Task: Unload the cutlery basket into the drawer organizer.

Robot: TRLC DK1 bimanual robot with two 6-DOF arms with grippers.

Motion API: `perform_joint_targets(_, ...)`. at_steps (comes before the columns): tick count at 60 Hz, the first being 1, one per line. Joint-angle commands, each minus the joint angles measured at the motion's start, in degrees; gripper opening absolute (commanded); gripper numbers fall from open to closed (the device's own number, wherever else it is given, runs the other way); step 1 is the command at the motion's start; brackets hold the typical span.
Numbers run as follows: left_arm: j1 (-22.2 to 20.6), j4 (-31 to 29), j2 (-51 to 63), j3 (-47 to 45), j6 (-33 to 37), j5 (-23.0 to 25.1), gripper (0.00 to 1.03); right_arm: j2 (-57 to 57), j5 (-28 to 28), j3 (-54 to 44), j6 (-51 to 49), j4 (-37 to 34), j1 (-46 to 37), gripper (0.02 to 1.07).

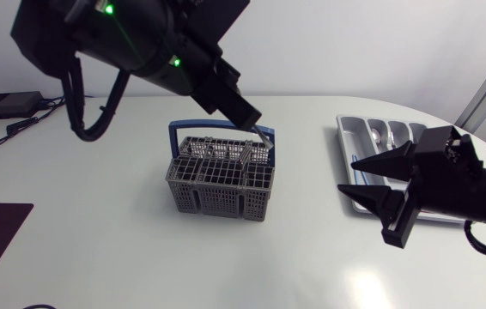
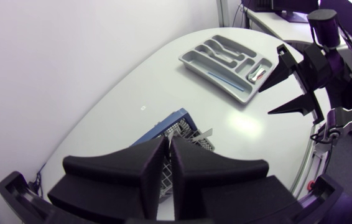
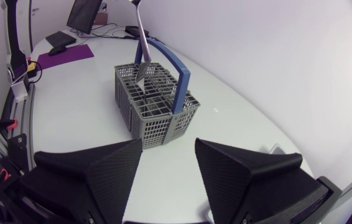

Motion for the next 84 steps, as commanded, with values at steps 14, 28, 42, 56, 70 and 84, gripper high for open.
perform_joint_targets(14,2.75,0.56,8.78,2.4,-6.92,14.41,0.13,-6.56,6.9,-3.78,-1.66,2.04,6.38,0.64)
perform_joint_targets(28,2.4,2.14,12.38,2.84,-8.68,18.45,0.13,-6.03,18.41,-5.63,-0.08,7.93,17.81,0.61)
perform_joint_targets(42,0.82,4.16,13.79,2.58,-9.56,19.33,0.13,0.74,25.71,-5.45,2.91,14.87,24.93,0.61)
perform_joint_targets(56,0.64,5.66,14.75,2.05,-9.82,20.29,0.13,7.15,28.34,-2.64,5.46,18.65,26.16,0.57)
perform_joint_targets(70,0.55,6.18,16.25,1.79,-10.09,20.73,0.13,10.05,29.57,-0.62,6.52,20.06,26.25,0.52)
perform_joint_targets(84,0.2,6.18,17.13,2.14,-10.09,20.82,0.13,11.19,30.19,-0.27,6.69,21.02,26.25,0.44)
